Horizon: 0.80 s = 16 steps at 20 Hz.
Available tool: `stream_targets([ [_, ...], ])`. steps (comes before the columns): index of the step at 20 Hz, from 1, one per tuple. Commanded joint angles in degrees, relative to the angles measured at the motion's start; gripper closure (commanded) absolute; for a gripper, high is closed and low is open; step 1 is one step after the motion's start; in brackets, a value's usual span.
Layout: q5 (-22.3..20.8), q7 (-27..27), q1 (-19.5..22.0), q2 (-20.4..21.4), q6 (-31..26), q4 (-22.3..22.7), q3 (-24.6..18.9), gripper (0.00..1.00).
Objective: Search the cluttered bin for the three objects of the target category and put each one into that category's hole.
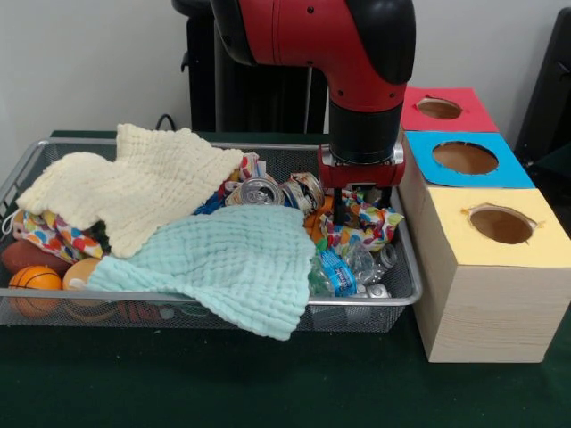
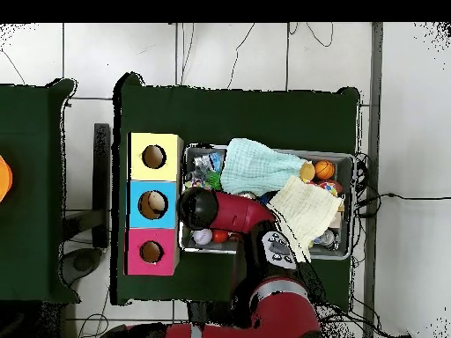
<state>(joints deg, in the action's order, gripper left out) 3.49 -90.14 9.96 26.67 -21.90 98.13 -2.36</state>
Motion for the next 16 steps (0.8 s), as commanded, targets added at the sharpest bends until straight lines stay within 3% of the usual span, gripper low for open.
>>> stream_targets([
  [1, -0.4, -9.1, 1.2, -0.6, 3.0, 3.0, -2.2, 0.00],
  [6, -0.2, -9.3, 1.2, -0.6, 2.3, 3.5, -2.1, 0.00],
  [7, -0.1, -9.3, 1.2, -0.6, 2.2, 3.6, -2.2, 1.00],
  [16, -0.1, -9.2, 0.8, -0.7, 1.5, 3.2, -1.9, 1.00],
])
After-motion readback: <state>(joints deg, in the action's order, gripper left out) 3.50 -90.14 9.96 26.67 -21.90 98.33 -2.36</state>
